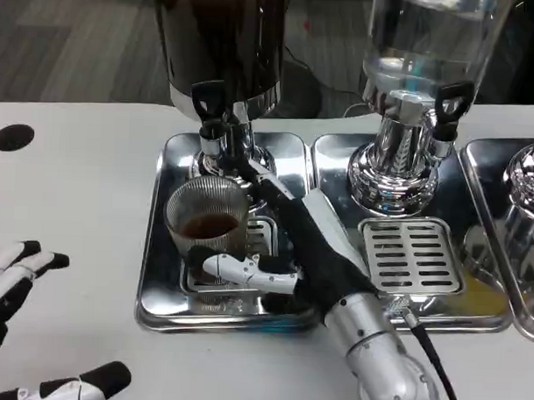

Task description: Grasp the cup under the faucet to collect the drink, then remove the cup.

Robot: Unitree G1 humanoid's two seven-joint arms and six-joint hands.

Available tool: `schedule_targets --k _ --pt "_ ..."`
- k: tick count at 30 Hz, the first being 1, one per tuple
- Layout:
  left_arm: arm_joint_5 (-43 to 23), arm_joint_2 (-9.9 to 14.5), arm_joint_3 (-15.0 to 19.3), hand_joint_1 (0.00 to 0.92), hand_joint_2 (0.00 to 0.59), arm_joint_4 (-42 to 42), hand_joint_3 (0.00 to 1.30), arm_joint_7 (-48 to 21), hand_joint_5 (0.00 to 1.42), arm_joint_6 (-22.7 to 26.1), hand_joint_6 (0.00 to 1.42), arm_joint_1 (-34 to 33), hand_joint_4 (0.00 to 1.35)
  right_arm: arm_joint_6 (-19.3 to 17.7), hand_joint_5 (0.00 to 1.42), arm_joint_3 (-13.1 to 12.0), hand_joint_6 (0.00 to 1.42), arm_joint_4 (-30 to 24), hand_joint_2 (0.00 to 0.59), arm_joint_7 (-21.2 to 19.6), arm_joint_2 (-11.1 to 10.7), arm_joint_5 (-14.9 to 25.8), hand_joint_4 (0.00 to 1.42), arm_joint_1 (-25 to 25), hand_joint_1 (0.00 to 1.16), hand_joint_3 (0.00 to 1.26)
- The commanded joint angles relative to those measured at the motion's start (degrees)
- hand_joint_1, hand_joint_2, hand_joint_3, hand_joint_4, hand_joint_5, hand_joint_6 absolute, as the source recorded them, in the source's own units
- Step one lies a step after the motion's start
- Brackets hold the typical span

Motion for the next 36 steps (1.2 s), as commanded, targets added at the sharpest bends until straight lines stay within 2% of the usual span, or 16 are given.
schedule_targets --k 1,22,36 --pt "-0.9 0.3 1.1 0.0 0.06 0.2 0.24 -0.8 0.2 -0.9 0.56 1.1 0.12 0.6 0.11 0.4 0.0 1.7 0.096 -1.0 0.9 -0.4 0.09 -1.6 0.64 0.08" --pt "-3.2 0.2 3.5 0.0 0.065 2.2 0.28 -0.6 0.22 -2.9 0.56 2.5 0.15 0.7 0.12 1.8 0.0 8.1 0.099 -4.6 3.2 -0.6 0.1 -4.7 0.65 0.08" --pt "-4.0 0.1 4.9 0.0 0.071 2.6 0.29 -0.6 0.23 -3.5 0.56 3.0 0.16 0.4 0.17 2.5 0.04 11.9 0.092 -6.9 4.1 -0.4 0.17 -6.4 0.66 0.18"
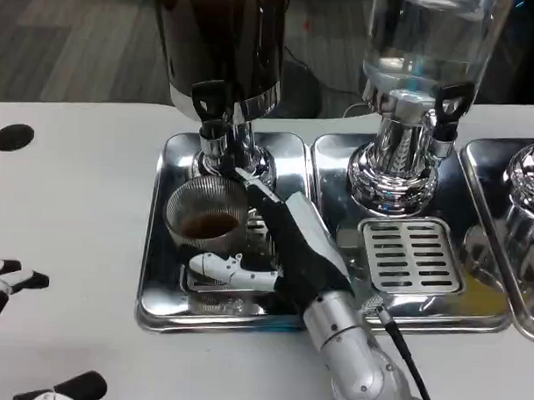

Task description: Grasp the cup under the faucet to collect the drink, then remove the cup.

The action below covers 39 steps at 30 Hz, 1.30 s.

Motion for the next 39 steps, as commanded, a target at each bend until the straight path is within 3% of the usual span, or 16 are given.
schedule_targets --k 1,24,39 --pt "-0.3 0.1 0.9 0.0 0.071 0.7 0.29 -0.7 0.23 -0.5 0.56 0.6 0.16 -0.2 0.18 0.4 0.04 1.3 0.095 -1.0 1.6 -0.3 0.19 -0.9 0.67 0.2" --pt "-0.6 -0.2 1.4 0.0 0.077 -0.1 0.3 -0.8 0.26 -0.3 0.56 1.1 0.2 -1.5 0.31 0.0 0.12 0.5 0.097 -3.0 1.3 0.5 0.32 0.4 0.68 0.32" --pt "0.1 -0.7 0.4 0.0 0.078 -0.2 0.3 -0.9 0.27 -0.3 0.56 1.0 0.21 -2.7 0.33 -0.4 0.14 -5.5 0.105 -2.2 -0.3 1.1 0.34 4.0 0.68 0.35"
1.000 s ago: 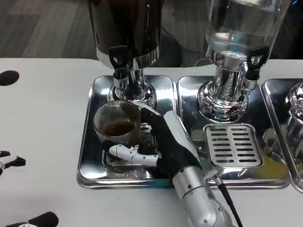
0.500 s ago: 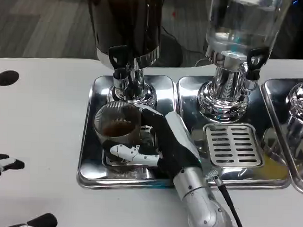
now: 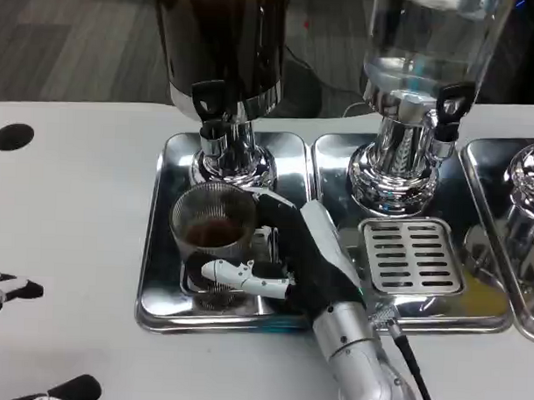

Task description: Grasp the cup under the faucet to collect the drink, then remove the cup.

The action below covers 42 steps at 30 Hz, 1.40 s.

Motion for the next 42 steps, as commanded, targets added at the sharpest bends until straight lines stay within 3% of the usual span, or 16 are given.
schedule_targets --k 1,29,42 --pt "0.2 -0.2 -0.2 0.0 0.078 -0.4 0.3 -0.9 0.27 -0.2 0.56 0.1 0.21 -2.7 0.33 -0.4 0.14 -3.2 0.105 0.1 0.4 0.7 0.34 0.9 0.68 0.35" --pt "1.3 0.0 -2.5 0.0 0.072 0.1 0.3 -1.8 0.29 1.0 0.56 -2.2 0.23 -1.8 0.34 -1.6 0.14 -12.6 0.113 3.8 -3.2 0.6 0.35 6.2 0.67 0.36" --pt "2.1 0.0 -3.6 0.0 0.07 0.2 0.3 -2.2 0.29 1.7 0.56 -3.0 0.23 -2.4 0.35 -2.1 0.14 -13.4 0.114 4.3 -4.0 1.0 0.37 7.8 0.66 0.36"
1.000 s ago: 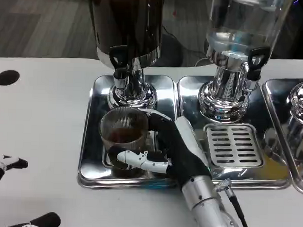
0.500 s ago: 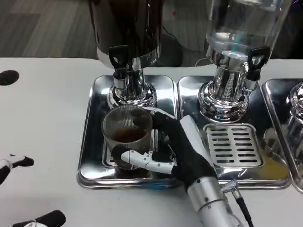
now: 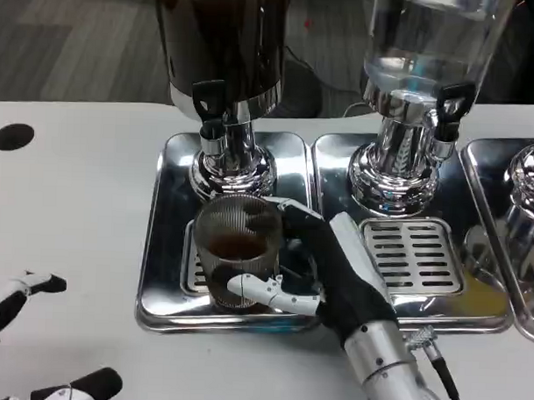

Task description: Grasp the cup under the faucet to collect the drink, then remove the cup.

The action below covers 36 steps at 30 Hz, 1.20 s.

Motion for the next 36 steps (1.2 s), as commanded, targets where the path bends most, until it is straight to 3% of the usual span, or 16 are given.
schedule_targets --k 1,23,36 --pt "0.6 0.2 -0.5 0.0 0.07 0.4 0.3 -0.8 0.29 0.4 0.56 -0.2 0.23 -2.3 0.35 -0.5 0.14 -2.5 0.114 0.1 0.1 0.8 0.38 -0.3 0.66 0.36" --pt "0.5 0.2 -0.1 0.0 0.07 0.2 0.29 -1.1 0.29 0.6 0.56 -0.2 0.23 -2.6 0.36 -1.1 0.14 -2.9 0.121 0.4 0.3 1.0 0.43 0.0 0.66 0.37" --pt "1.0 0.5 -0.8 0.0 0.069 0.2 0.29 -1.8 0.29 1.6 0.56 -1.6 0.23 -4.5 0.36 -1.9 0.14 -10.8 0.122 3.5 -3.2 2.6 0.43 4.6 0.65 0.38"
